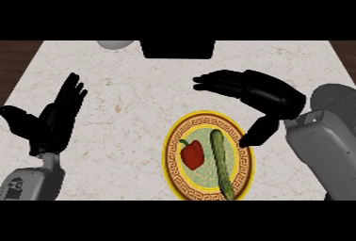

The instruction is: Pick the bell pepper from the plate and place it in the pan

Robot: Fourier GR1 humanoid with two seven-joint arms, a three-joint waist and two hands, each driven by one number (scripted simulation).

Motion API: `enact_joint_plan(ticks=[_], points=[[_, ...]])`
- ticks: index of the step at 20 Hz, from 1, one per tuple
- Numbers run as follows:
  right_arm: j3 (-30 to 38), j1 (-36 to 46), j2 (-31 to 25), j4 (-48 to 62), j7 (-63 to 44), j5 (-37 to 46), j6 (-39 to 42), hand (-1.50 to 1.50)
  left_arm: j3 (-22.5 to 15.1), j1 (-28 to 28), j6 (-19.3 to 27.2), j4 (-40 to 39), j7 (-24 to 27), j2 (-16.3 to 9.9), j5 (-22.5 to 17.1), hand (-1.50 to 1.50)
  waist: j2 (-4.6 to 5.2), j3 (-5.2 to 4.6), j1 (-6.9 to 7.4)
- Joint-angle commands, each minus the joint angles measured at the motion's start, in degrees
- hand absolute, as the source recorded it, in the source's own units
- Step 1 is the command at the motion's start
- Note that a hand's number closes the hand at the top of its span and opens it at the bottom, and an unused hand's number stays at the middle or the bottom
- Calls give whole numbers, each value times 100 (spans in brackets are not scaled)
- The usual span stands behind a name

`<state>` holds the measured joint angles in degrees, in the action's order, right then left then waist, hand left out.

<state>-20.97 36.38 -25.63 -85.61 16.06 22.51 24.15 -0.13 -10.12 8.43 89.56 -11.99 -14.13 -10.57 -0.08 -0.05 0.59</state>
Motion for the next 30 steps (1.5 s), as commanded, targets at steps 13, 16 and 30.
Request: enact_joint_plan(ticks=[13, 16, 30], points=[[-1427, 78, 22, -719, -1308, 1472, 1890, -150, 129, 93, 119, 637, -642, -8, 28, 0, -20, 6, -64], [-1731, 115, 261, -929, -1542, 1949, 1923, -150, 152, 199, -204, 438, -316, -9, -63, 0, -10, 5, -49], [-2179, -706, 1037, -1245, -1718, 3467, 1620, -150, 201, -25, -111, 66, -6, 313, 327, 0, 11, 5, -55]])
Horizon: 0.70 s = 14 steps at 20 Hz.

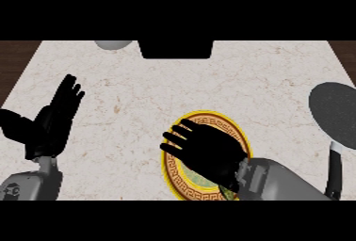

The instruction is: Pick the bell pepper from the plate and place it in the pan

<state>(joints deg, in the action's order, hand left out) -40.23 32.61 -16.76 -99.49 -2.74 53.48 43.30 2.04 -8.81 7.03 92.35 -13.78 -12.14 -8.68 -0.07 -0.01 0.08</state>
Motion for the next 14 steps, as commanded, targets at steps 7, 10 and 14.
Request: enact_joint_plan(ticks=[7, 10, 14], points=[[-114, -166, 574, 934, 54, 1078, -473, -150, 102, -37, -127, -84, -19, 117, 48, 0, 11, 1, 19], [99, 95, 741, 1501, 210, 1210, -446, -150, 6, 105, -78, 39, 56, 243, 157, 0, 12, 1, 36], [-35, -329, 1135, 1229, 74, 1440, -313, -150, 239, -267, -120, -68, -178, 86, 135, 0, 5, 1, 5]])
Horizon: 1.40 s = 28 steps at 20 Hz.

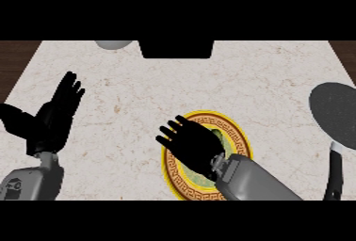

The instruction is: Pick the bell pepper from the plate and place it in the pan

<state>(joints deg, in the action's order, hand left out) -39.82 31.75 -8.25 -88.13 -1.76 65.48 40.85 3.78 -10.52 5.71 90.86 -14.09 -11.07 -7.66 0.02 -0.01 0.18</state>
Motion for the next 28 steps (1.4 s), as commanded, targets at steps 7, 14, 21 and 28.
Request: enact_joint_plan(ticks=[7, 14, 21, 28], points=[[83, 145, 698, 1273, 358, 739, -419, -150, 180, 197, -315, 301, -190, -122, -105, 0, -1, 1, 19], [330, -330, 419, 1467, 988, 969, -1048, -150, 64, 1, -81, -25, -8, 162, 209, 0, -1, 1, -15], [429, -258, 762, 2004, 1082, 1063, -1081, -150, 38, 214, -111, 317, -151, 219, 258, 0, -2, 1, -1], [-237, 219, 822, 2809, 1183, 568, -1979, 150, 110, 285, -292, 123, 151, 246, 175, 0, 6, 1, 47]])
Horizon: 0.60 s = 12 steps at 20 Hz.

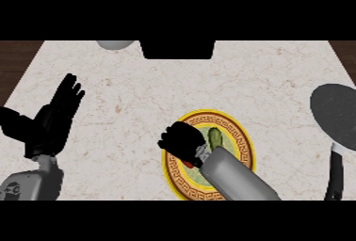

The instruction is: Pick the bell pepper from the plate and place it in the pan

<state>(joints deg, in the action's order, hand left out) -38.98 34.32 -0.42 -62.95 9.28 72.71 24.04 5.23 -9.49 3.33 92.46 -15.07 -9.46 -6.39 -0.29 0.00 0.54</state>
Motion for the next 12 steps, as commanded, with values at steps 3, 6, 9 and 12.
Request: enact_joint_plan(ticks=[3, 6, 9, 12], points=[[-109, -147, 40, 354, 299, -85, -589, 150, -15, 350, -45, 118, 283, 90, 89, 0, 31, 0, -13], [-22, 69, 40, 185, 224, -428, -221, 150, 172, 12, -159, -140, 81, -38, -106, 0, 30, -1, -22], [-168, -72, 39, 317, 193, -549, -627, 150, 239, 194, -291, 381, -252, -205, -247, 0, 29, 1, 13], [335, -55, 36, 73, 437, -205, -988, 150, 204, 164, -271, -208, 392, -53, -51, 0, 29, -1, -46]])
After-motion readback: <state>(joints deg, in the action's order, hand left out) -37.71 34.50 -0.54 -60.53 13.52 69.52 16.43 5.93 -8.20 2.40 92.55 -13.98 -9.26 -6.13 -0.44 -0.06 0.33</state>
